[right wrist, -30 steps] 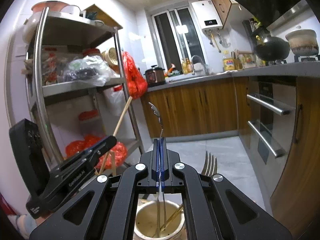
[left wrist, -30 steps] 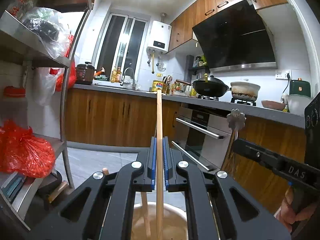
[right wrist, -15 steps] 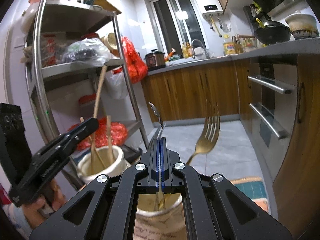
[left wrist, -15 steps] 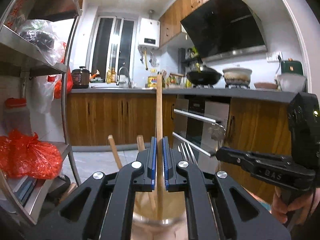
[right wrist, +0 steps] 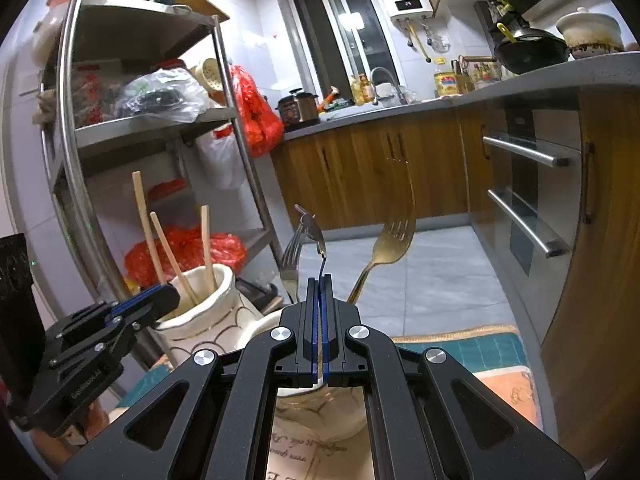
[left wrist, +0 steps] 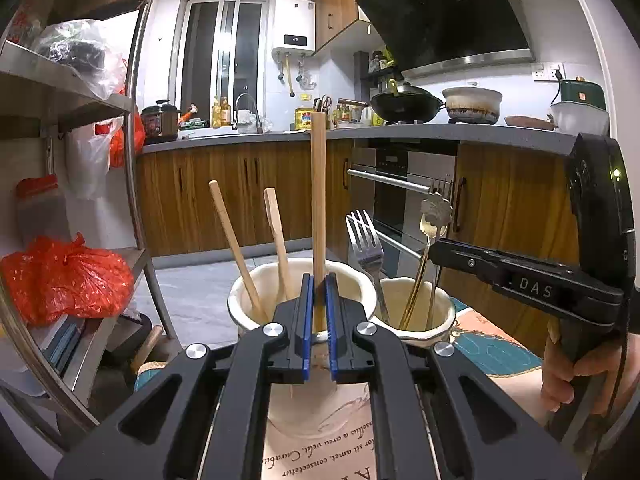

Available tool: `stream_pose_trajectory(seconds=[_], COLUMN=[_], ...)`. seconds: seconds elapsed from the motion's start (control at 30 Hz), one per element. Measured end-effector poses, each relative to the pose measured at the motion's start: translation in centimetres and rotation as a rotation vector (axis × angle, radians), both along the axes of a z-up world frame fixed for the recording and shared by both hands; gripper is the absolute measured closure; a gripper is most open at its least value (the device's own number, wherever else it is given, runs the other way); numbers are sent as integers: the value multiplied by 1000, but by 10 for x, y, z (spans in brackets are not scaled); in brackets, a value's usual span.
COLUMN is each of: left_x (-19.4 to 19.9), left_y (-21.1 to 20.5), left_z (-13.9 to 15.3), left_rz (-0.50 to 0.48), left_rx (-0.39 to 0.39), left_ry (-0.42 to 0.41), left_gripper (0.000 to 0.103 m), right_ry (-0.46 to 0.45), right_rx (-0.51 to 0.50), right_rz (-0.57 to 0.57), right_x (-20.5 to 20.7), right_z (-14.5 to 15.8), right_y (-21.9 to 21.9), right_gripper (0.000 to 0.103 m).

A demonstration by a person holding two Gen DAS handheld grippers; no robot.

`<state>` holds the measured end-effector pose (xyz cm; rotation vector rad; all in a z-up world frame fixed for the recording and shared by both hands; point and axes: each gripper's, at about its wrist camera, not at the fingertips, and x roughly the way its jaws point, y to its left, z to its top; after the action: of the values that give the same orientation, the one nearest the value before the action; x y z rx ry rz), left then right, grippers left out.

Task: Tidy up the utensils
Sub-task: 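Release the chopstick into the large pot while the right tool drops the spoon into the small pot, then move both open tools back toward the remaining utensils on the cloth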

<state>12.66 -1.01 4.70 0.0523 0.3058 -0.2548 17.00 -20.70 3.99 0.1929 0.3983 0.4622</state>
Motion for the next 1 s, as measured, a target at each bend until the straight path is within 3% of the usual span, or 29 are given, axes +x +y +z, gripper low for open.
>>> stream_pose_trajectory(seconds=[0.33,0.4,0.47,0.7,0.93,1.0], left_x=[-2,-2,-4,-13,-26,-32], left_y=[6,7,8,11,17,18], left_z=[5,5,5,5,10,12], left_rz=[12,14,17,27,49,52], left_rx=[-18,-21,-20,-32,-49,-54], left_ry=[3,10,12,6,8,8], left_gripper=[95,94,82,60,29,21], right_ry=[13,10,7,-3,-30,-35], right_rx=[-3,-6,-6,19,42,44], right_rz=[-13,-12,-17,-32,-55,-61], right_x=[-2,-3,-4,-15,-37,-46], right_z=[-1,-1,0,7,18,21], right_y=[-2,-2,-3,-13,-31,-38], right_gripper=[99,91,74,48,11,8])
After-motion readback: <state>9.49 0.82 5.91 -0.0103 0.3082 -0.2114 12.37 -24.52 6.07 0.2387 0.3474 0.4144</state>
